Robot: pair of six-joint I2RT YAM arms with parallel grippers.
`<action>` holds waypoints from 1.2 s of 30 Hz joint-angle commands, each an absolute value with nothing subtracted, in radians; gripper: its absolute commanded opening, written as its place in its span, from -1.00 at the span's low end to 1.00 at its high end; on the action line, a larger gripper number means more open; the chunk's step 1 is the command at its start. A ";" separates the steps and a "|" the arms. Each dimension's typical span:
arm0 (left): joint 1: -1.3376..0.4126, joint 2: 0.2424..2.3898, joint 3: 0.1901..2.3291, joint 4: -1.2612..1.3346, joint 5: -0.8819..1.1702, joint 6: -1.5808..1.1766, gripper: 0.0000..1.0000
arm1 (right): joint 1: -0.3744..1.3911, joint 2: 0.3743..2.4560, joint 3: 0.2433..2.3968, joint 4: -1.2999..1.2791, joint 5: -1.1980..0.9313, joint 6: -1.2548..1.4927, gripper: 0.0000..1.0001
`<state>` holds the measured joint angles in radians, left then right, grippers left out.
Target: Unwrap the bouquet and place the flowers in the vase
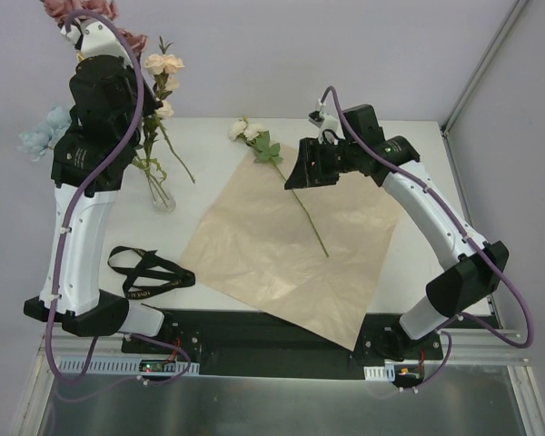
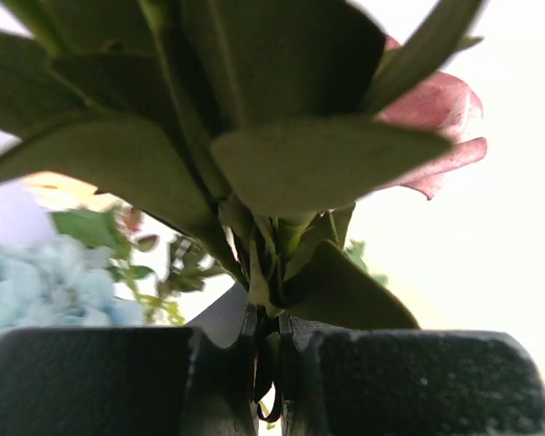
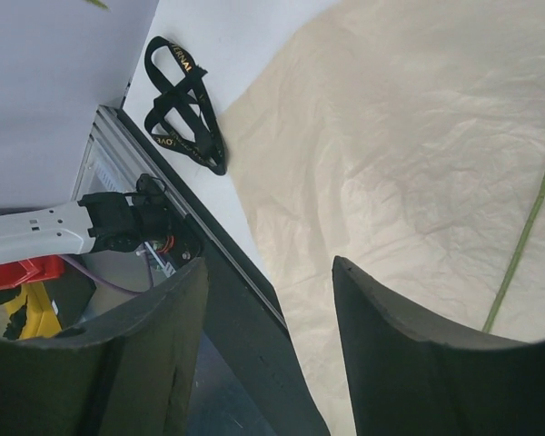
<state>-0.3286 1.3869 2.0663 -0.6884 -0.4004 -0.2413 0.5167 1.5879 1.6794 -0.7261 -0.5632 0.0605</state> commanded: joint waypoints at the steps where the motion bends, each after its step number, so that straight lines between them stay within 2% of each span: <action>1: -0.304 1.451 2.163 -0.644 -0.678 -0.167 -1.00 | 0.508 1.555 1.692 -0.747 -0.549 0.028 0.19; 6: -0.285 1.529 2.221 -0.598 -0.843 -0.153 -1.00 | 0.494 1.552 1.686 -0.746 -0.563 0.025 0.19; 12: -0.252 1.560 2.167 -0.361 -0.862 -0.025 -1.00 | 0.491 1.552 1.661 -0.733 -0.580 0.020 0.19; 16: -0.244 1.623 2.230 -0.333 -0.911 0.112 -1.00 | 0.489 1.549 1.637 -0.713 -0.583 0.018 0.20; 29: -0.186 1.592 2.085 -0.296 -0.920 0.048 -1.00 | 0.456 1.655 1.555 -0.615 -0.561 0.006 0.21; 36: -0.186 1.528 1.892 -0.288 -0.975 -0.058 -1.00 | 0.466 1.851 1.571 -0.562 -0.462 -0.112 0.17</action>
